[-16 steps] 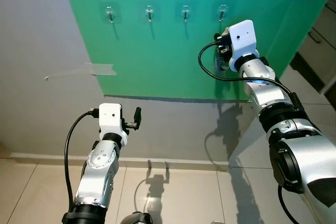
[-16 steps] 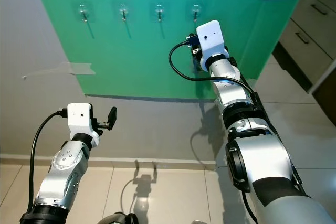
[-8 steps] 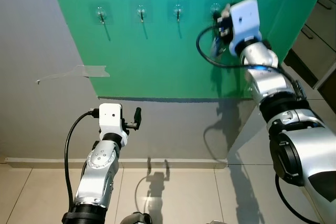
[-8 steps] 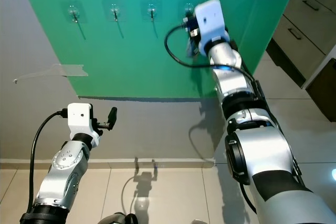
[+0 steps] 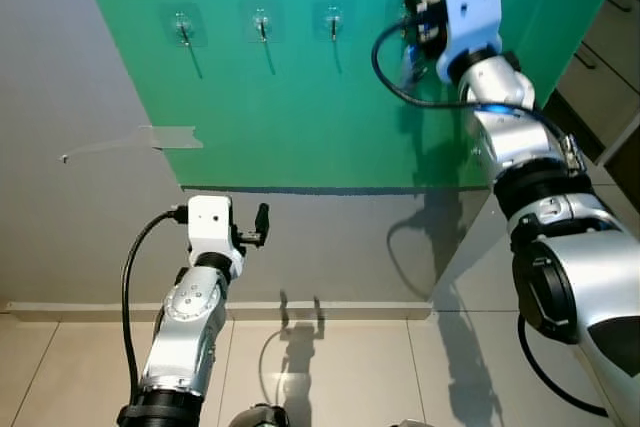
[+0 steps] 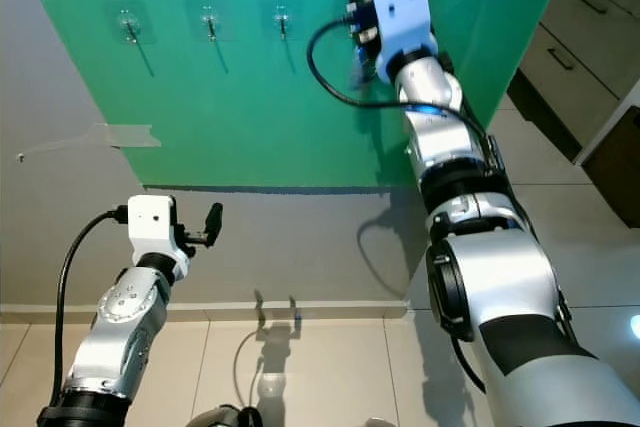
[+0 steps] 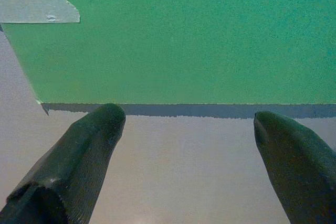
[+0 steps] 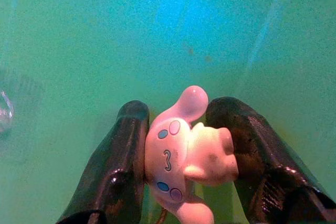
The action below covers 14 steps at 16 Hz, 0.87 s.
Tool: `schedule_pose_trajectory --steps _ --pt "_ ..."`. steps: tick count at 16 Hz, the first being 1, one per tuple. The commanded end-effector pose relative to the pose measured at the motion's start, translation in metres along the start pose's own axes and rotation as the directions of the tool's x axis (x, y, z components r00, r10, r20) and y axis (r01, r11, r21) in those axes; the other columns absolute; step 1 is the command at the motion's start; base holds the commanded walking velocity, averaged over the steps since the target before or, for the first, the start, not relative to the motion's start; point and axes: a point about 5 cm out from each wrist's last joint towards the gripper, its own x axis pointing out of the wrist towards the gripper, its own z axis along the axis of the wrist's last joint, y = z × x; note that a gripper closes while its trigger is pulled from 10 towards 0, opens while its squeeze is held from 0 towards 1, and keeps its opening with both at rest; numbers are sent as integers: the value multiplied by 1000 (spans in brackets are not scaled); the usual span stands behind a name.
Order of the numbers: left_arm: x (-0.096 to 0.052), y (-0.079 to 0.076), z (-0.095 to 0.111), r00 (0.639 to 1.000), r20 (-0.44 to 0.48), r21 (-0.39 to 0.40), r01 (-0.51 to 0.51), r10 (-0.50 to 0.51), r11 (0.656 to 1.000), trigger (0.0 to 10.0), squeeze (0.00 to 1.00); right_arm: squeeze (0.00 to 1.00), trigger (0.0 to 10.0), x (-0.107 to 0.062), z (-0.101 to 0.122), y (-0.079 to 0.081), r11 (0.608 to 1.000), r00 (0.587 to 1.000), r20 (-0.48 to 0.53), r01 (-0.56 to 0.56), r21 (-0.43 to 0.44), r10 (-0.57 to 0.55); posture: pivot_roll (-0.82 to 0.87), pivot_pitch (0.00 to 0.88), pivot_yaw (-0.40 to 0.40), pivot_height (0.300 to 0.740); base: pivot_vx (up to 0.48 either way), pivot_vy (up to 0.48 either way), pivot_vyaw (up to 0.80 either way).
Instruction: Hang keys on a hook
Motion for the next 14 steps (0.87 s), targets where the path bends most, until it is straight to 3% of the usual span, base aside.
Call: schedule_pose_trajectory --steps 1,7,14 --pt "-1 1 1 1000 2 6 -4 4 1000 10000 0 0 10000 6 15 2 1000 998 58 -13 18 12 -18 0 36 740 0 0 0" --pt "1 -3 1 1000 3 -2 0 0 1000 10000 0 0 10000 3 13 11 998 997 65 -46 33 44 -32 0 31 740 0 0 0" --pt "-3 -2 -1 1000 -3 -3 -4 4 1000 10000 0 0 10000 -8 -16 25 997 997 -47 -60 55 62 -20 0 22 740 0 0 0"
